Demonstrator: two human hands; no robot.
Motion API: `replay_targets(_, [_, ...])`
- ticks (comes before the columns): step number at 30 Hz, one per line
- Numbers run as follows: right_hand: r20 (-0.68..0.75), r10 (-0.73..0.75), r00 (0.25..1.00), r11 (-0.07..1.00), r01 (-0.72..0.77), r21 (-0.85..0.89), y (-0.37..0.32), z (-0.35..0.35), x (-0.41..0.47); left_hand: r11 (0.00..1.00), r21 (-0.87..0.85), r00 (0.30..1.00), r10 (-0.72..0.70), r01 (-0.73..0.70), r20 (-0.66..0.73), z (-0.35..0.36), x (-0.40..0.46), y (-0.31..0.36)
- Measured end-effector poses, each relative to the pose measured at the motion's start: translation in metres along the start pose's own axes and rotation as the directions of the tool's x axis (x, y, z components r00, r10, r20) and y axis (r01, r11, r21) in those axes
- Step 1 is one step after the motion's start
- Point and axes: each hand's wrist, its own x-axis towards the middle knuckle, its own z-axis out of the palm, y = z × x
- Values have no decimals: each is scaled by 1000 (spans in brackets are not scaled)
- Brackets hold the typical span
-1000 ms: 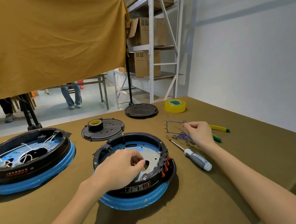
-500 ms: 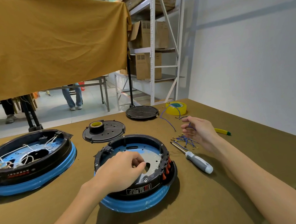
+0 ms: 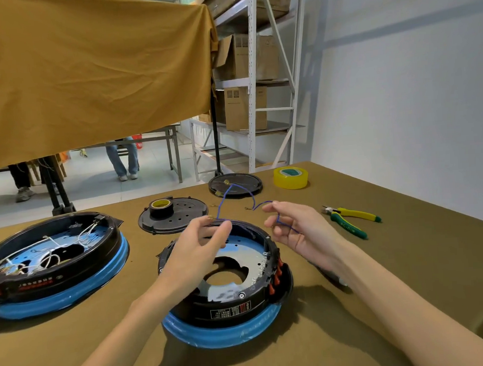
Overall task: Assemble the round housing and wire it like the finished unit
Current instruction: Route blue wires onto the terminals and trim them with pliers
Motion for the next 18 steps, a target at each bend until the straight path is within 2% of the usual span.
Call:
replay_targets(3, [83,-8,997,998,12,-54,6,10,-5,984,-133,986,101,-119,-136,-1,3,6])
replay_targets(6, [108,-30,994,995,41,-94,9,11,-7,969,-142,961,169,-203,-218,-5,5,6])
replay_targets(8, [119,-26,993,997,34,-71,10,9,-8,966,-200,963,112,-164,-246,-9,7,5])
replay_targets(11, [80,-15,997,1000,16,-15,9,5,-9,922,-386,964,-85,-18,-250,-15,10,5])
replay_targets(13, [96,-22,995,999,25,-34,8,4,-12,898,-439,961,-150,34,-232,-18,12,5])
replay_targets(16, [127,-24,992,999,27,-28,7,8,-12,917,-399,975,-116,31,-191,-17,11,4])
replay_targets(18, [80,-21,997,1000,22,-14,6,12,-11,939,-345,984,-63,2,-165,-15,9,5])
